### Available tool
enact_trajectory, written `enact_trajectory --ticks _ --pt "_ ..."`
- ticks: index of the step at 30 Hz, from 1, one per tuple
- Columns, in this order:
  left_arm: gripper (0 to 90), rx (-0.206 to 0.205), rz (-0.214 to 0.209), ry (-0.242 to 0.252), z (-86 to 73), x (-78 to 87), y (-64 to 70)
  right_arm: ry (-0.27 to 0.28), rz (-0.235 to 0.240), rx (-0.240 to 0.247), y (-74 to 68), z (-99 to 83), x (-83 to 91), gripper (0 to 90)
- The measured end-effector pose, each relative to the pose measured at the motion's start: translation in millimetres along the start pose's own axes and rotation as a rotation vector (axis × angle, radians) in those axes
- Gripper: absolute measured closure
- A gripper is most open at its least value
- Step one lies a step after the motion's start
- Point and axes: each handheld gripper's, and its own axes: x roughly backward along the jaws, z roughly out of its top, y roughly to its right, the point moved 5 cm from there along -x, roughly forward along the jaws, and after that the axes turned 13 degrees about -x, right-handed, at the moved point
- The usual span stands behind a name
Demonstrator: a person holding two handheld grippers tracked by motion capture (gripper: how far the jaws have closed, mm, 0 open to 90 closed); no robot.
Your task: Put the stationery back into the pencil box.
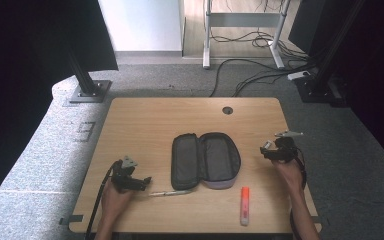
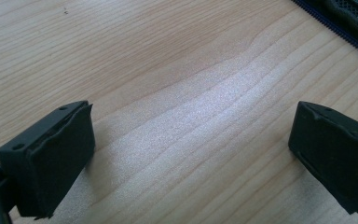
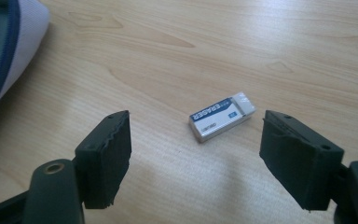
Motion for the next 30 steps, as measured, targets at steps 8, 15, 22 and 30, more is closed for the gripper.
enact_trajectory --ticks 8,15,22,30 --pt "0.3 0.000 0.000 0.000 0.0 0.0 0.0 -0.010 -0.022 -0.015 4.5 6.4 -15.4 30.0" --pt "0.3 0.000 0.000 0.000 0.0 0.0 0.0 -0.018 -0.044 -0.019 5.9 9.9 -25.6 34.4" --pt "0.3 0.000 0.000 0.000 0.0 0.0 0.0 -0.025 -0.070 -0.031 8.9 10.0 -31.9 39.4" --pt "0.3 0.000 0.000 0.000 0.0 0.0 0.0 -0.024 -0.044 -0.049 13.2 5.7 -35.3 52.8"
